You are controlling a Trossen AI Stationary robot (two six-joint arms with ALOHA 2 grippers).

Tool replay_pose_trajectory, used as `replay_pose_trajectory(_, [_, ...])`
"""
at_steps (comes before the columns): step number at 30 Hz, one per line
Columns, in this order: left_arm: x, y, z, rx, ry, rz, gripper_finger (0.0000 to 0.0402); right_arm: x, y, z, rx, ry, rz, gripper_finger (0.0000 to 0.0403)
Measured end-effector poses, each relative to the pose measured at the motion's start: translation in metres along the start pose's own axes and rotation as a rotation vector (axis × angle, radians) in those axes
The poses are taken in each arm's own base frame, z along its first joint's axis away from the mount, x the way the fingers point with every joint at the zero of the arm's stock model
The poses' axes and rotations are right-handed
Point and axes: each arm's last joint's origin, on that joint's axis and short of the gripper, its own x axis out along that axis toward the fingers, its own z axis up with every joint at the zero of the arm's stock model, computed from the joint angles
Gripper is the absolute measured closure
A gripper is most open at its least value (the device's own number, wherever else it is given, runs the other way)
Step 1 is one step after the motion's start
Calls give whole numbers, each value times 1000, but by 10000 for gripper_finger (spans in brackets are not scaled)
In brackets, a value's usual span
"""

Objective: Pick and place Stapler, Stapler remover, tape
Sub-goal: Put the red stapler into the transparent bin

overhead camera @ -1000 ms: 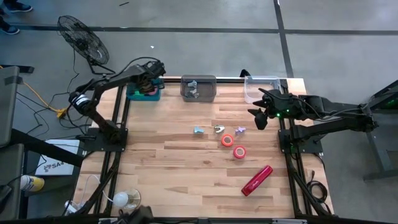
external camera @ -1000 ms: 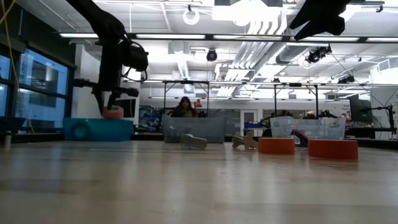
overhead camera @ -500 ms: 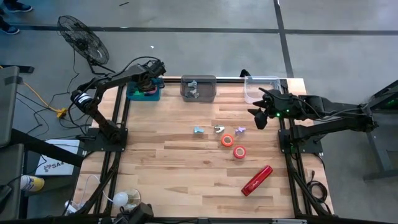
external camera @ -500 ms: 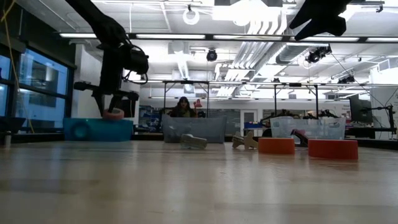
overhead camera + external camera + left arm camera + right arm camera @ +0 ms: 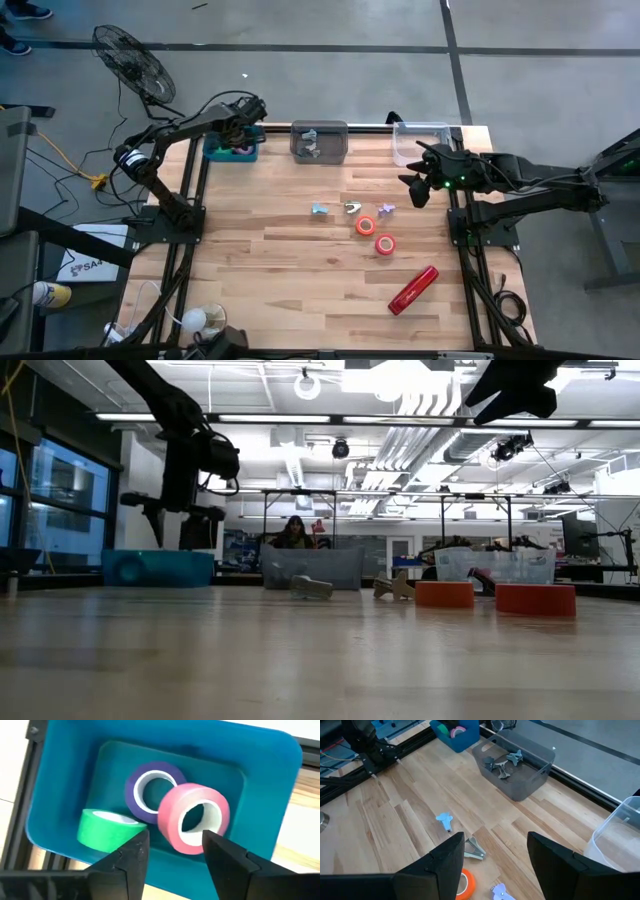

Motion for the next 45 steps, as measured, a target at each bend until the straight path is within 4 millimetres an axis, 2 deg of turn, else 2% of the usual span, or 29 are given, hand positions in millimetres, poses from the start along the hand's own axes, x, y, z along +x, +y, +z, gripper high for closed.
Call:
replay_pose_trajectory(11, [-6, -6, -4, 116, 29, -77, 220, 0, 3, -2, -56, 52, 90, 194])
replay_pose_trajectory(16, [-26, -13, -5, 180, -27, -133, 220, -1, 4, -5, -96, 121, 183, 194])
replay_pose_trajectory(20, [-52, -20, -7, 235, -86, -213, 220, -1, 4, -9, -214, 168, 218, 194])
replay_pose_trajectory(23, [-73, -24, -13, 295, -123, -274, 220, -2, 3, -11, -226, 200, 240, 194])
replay_pose_trajectory(29, [-114, -25, -37, 417, -184, -407, 220, -3, 5, -15, -248, 281, 356, 194])
replay_pose_trajectory(38, [-174, -5, -85, 523, -291, -593, 220, -5, 7, -18, -343, 325, 487, 194])
replay_pose_trajectory(42, [-188, 9, -107, 565, -340, -607, 220, -6, 13, -22, -375, 355, 528, 194])
replay_pose_trajectory(45, [-191, 22, -121, 586, -347, -638, 220, -5, 22, -31, -437, 425, 572, 194])
